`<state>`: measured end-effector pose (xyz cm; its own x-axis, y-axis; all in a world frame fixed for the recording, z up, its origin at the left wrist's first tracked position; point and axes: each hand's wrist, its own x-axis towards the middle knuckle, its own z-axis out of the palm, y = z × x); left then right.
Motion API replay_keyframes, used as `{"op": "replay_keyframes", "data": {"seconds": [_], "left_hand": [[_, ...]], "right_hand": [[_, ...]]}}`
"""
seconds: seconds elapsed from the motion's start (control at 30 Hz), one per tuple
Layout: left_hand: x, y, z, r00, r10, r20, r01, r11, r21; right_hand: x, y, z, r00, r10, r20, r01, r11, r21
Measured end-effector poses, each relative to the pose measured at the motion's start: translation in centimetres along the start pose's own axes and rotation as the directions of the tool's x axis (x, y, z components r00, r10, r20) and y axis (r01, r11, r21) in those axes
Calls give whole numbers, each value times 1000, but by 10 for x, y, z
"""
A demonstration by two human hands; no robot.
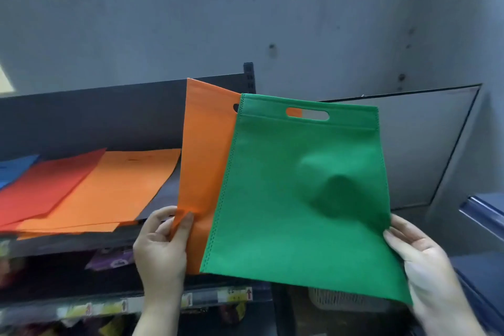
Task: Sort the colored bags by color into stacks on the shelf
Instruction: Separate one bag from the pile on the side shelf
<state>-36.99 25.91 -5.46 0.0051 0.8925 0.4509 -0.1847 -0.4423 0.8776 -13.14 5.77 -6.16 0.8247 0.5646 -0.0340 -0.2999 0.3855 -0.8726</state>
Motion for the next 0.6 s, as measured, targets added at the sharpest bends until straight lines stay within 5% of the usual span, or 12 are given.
{"op": "replay_keyframes", "data": {"seconds": [0.6], "left_hand": [[163,-4,-181,999,29,-42,-24,993,119]], "right_hand": [[-22,113,235,981,5,192,-17,998,61]]}}
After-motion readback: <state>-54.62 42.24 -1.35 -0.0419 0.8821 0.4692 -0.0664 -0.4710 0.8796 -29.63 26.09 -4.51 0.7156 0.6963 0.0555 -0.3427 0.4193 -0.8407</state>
